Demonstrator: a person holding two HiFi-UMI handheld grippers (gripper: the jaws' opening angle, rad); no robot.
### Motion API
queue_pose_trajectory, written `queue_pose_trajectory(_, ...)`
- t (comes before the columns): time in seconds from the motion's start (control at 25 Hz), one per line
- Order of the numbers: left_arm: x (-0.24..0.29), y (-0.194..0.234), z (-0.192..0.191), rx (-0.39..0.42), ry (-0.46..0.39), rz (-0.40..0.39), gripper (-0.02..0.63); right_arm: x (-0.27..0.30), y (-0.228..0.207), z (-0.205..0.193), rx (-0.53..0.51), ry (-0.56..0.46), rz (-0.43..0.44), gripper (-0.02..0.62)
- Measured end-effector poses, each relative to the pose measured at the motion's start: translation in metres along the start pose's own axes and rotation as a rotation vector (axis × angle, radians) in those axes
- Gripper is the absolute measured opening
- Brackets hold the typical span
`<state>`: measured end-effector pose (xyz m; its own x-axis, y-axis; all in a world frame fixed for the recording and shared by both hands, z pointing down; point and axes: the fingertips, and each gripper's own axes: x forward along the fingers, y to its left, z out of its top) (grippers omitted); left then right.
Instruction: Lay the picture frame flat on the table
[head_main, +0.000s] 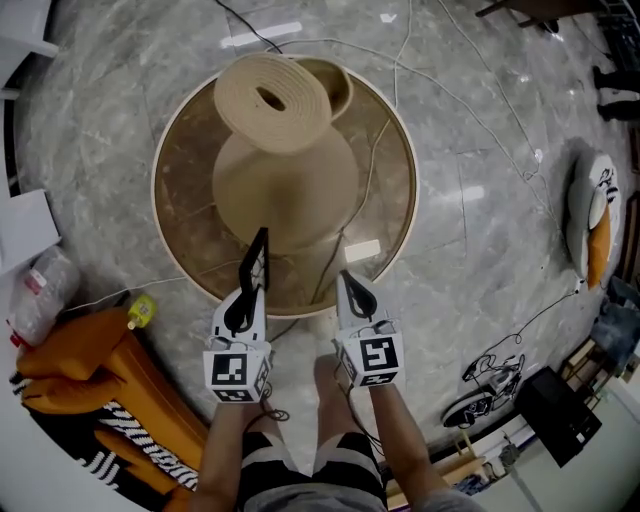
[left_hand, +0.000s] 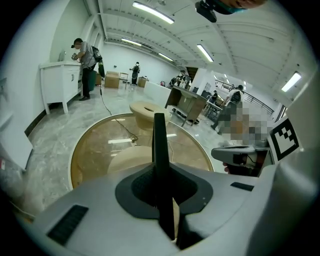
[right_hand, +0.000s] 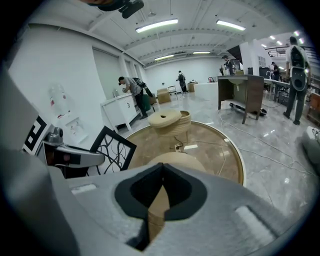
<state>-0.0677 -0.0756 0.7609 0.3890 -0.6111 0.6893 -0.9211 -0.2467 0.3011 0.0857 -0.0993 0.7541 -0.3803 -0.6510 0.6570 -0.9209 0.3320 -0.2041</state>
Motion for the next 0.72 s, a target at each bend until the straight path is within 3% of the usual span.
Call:
queue_pose_trajectory(0.4,0.029,-0.006,-0.033,-0.032,0.061,-0.036,0.052,0.017,-0.012,-0.023,0.018,0.025,0.001,-0.002)
queue_pose_trajectory(0.72,0.041,-0.006,-0.036,-0.069,0.059,-0.054,0.054,0.023,-0.013,-0.039,0.044,0.052,0.009,-0.002)
